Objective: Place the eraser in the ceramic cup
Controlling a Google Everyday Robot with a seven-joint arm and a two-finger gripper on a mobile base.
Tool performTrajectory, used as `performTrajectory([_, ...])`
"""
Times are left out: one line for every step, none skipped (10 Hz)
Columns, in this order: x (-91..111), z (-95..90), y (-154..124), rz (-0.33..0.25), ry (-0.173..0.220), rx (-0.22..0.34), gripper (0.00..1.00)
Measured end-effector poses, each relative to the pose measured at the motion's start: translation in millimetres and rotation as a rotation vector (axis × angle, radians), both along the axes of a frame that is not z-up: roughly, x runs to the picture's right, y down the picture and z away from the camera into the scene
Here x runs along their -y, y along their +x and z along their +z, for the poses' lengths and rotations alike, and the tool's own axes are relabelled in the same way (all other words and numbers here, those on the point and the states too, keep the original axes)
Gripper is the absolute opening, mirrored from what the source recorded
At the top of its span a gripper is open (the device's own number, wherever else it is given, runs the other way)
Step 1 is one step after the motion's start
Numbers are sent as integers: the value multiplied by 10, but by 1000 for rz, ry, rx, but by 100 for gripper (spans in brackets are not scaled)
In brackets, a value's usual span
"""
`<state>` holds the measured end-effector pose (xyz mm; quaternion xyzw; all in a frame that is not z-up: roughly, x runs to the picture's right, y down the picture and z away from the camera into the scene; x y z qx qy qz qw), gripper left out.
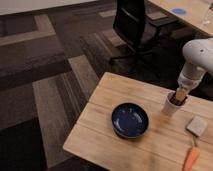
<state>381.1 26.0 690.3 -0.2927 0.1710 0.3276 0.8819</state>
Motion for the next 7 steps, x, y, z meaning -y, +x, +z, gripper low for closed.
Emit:
performTrajectory([18,-9,13,5,1,-9,39])
performTrajectory([40,-19,5,7,2,-15,59])
performTrajectory([40,-19,-7,5,-1,-15,72])
performTrajectory([35,-24,-13,1,-5,-14,80])
performTrajectory([32,-22,-20,-2,-7,-12,80])
performTrajectory([27,-25,-29,-6,-11,-8,80])
performTrajectory([21,-24,-34,-6,-14,-6,80])
